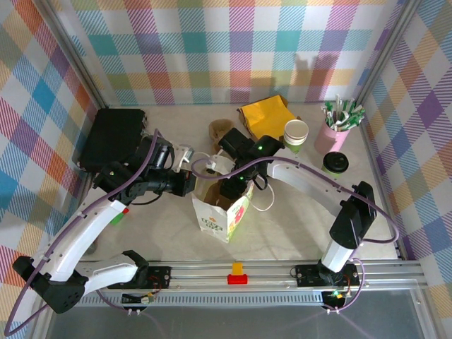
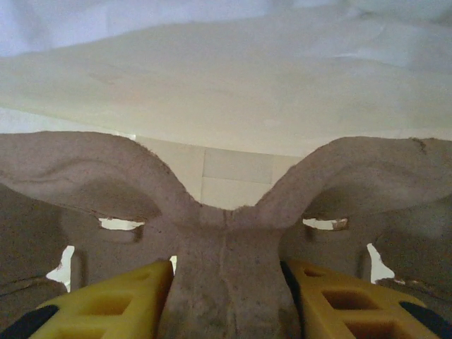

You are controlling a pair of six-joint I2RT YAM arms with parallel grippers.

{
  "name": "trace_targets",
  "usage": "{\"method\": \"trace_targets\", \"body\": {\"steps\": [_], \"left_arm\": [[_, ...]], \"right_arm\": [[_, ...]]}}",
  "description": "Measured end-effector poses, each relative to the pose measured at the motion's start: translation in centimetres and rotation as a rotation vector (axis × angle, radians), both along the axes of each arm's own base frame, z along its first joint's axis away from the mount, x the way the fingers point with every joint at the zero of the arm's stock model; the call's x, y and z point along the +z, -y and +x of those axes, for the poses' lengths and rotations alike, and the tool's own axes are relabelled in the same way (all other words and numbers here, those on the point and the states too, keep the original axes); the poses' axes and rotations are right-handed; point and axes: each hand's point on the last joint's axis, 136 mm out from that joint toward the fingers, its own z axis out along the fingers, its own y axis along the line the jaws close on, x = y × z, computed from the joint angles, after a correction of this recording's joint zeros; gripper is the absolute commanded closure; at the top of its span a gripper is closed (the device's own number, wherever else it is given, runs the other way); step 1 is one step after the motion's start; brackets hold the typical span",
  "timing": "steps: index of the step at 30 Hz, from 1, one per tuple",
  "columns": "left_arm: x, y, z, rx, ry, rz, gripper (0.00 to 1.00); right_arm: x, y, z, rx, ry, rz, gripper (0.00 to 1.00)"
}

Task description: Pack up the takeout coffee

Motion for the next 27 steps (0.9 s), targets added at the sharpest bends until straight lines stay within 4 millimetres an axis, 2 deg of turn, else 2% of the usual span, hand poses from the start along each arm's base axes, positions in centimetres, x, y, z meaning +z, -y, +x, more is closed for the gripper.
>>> {"method": "trace_targets", "body": {"steps": [6, 12, 21, 27], "left_arm": [[-0.1, -1.0, 0.6, 0.057, 0.026, 0.036, 1.00], [-0.4, -1.3, 0.8, 0.073, 0.030, 0.049, 1.00], [-0.3, -1.2, 0.9, 0.075, 0.039, 0.036, 1.00], [-0.3, -1.1, 1.0, 0.083, 0.036, 0.029, 1.00]], "right_arm": [[-0.9, 0.5, -0.3, -0.059, -0.031, -0.015, 0.56], [-0.2, 1.0, -0.9, -0.126, -0.049, 0.020, 0.56], [1.1, 0.4, -1.2, -0.176, -0.078, 0.090, 0.56], [1.1, 0.4, -1.2, -0.189, -0.082, 0.095, 0.57]]}}
